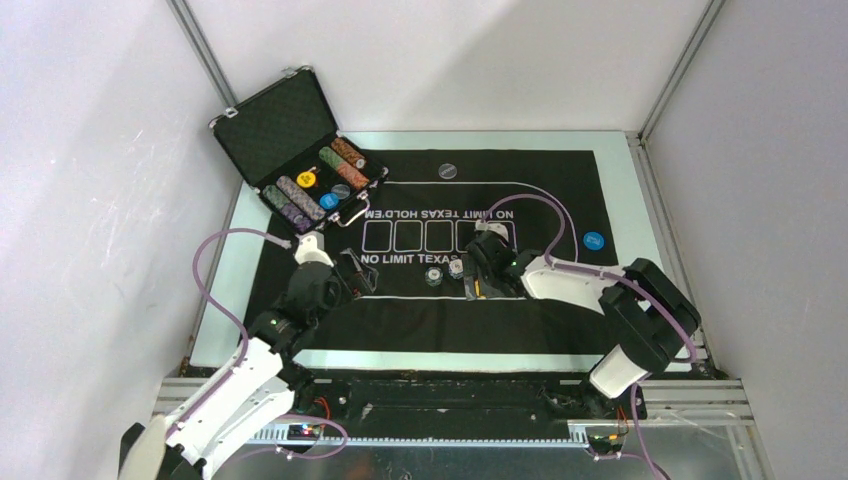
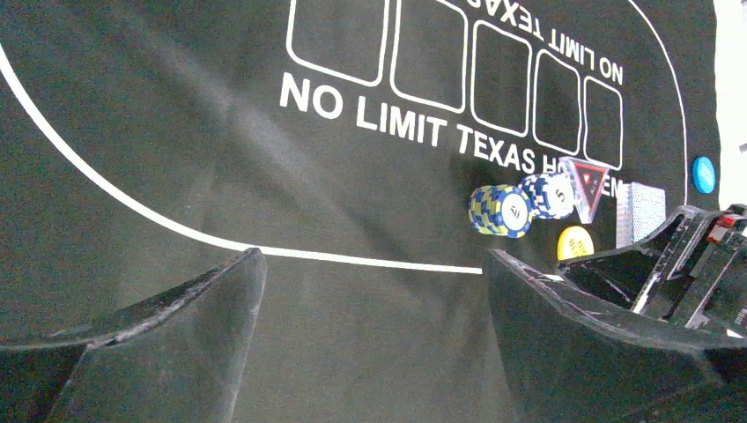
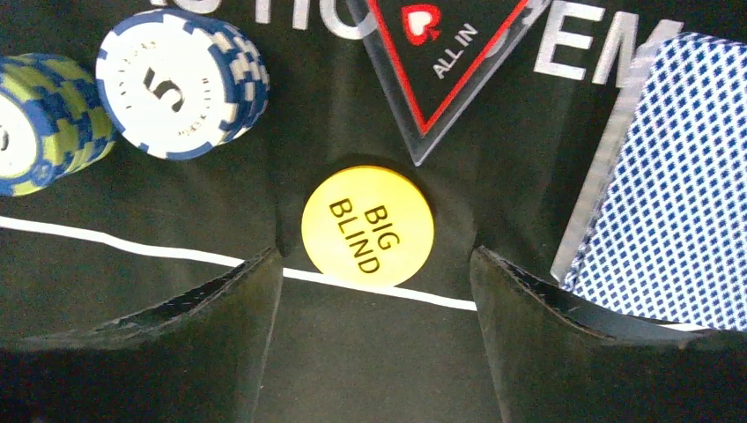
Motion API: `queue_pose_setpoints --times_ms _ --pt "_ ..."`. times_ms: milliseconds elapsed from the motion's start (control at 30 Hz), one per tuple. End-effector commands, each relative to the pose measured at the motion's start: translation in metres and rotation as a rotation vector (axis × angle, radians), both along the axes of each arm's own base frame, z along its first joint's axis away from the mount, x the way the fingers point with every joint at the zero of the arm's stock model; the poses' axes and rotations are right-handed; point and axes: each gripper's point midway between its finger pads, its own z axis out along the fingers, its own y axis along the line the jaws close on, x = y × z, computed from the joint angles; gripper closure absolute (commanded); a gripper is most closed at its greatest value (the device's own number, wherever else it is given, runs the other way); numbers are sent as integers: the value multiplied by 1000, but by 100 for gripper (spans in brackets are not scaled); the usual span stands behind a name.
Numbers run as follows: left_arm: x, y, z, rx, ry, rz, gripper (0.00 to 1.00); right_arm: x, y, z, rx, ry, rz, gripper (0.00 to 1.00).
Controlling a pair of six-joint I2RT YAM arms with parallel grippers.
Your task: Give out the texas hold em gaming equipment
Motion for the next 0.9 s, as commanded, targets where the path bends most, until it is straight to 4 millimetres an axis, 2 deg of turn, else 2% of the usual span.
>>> queue_pose_setpoints --times_ms 0,100,300,500,567,733,867 --pt "3 -4 6 -11 -33 -20 0 19 6 5 -13 -62 -43 23" --pt "2 -5 5 -12 -31 -22 0 19 4 2 -32 -64 -55 28" --pt "3 -5 5 -13 -30 -20 0 21 -1 -5 -70 -66 -68 31" --pt "3 -5 4 -13 -26 -20 0 23 4 -8 -91 -75 -48 36" --pt "3 -5 4 -12 -26 -19 0 22 6 -9 -104 -70 -39 40" --pt "3 -5 4 -7 -21 -19 0 16 8 -8 -118 -59 -36 57" --pt "3 -5 5 -9 -24 -20 0 13 10 5 -105 -78 -37 67"
